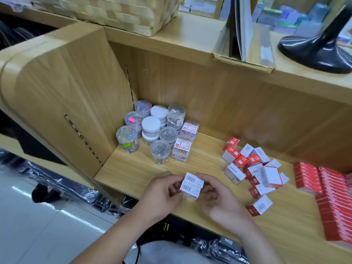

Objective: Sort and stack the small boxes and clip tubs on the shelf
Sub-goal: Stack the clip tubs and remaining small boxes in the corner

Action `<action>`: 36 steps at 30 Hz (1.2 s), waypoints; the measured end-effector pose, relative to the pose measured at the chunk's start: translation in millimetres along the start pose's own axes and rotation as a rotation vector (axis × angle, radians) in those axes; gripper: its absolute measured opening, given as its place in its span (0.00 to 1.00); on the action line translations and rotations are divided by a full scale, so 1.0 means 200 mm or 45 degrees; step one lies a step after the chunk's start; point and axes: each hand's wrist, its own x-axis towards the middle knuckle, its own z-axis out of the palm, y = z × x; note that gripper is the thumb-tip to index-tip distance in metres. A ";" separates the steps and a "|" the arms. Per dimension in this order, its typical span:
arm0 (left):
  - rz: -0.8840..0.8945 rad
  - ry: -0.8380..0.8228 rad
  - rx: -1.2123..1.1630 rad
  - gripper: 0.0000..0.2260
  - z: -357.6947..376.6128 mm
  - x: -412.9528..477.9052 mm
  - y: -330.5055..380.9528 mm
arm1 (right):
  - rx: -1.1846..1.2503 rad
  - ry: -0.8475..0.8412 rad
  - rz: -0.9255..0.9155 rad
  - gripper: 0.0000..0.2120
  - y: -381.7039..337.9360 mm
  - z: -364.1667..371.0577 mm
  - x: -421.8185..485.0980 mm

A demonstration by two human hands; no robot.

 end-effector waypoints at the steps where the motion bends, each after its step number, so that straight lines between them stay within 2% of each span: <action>1: 0.032 -0.011 0.034 0.20 0.00 0.00 0.00 | -0.024 0.046 -0.028 0.29 0.01 0.02 0.00; 4: 0.079 -0.012 0.051 0.18 0.02 0.02 -0.01 | -0.146 0.221 -0.108 0.28 0.02 0.06 0.03; 9: 0.101 -0.045 0.118 0.15 0.01 0.06 0.01 | -0.449 0.273 -0.186 0.21 -0.01 0.04 0.08; 13: 0.041 0.144 0.027 0.15 -0.03 0.14 0.02 | -0.711 0.353 -0.076 0.24 -0.09 -0.06 0.22; 16: 0.004 0.215 -0.084 0.15 -0.03 0.19 0.06 | -0.815 0.433 -0.097 0.23 -0.18 -0.14 0.37; 21: 0.017 0.236 -0.162 0.11 -0.01 0.23 0.13 | -0.962 0.359 -0.045 0.18 -0.19 -0.17 0.55; 24: 0.007 0.246 -0.155 0.15 -0.02 0.24 0.14 | -1.077 0.303 -0.045 0.16 -0.15 -0.17 0.59; 28: -0.042 0.265 -0.195 0.16 -0.01 0.25 0.12 | -1.189 0.395 -0.081 0.12 -0.13 -0.16 0.60; 31: -0.051 0.274 -0.211 0.13 0.00 0.25 0.11 | -1.285 0.415 0.013 0.11 -0.13 -0.14 0.61; 36: -0.056 0.251 -0.220 0.13 0.01 0.24 0.12 | -1.229 0.462 -0.017 0.09 -0.14 -0.12 0.66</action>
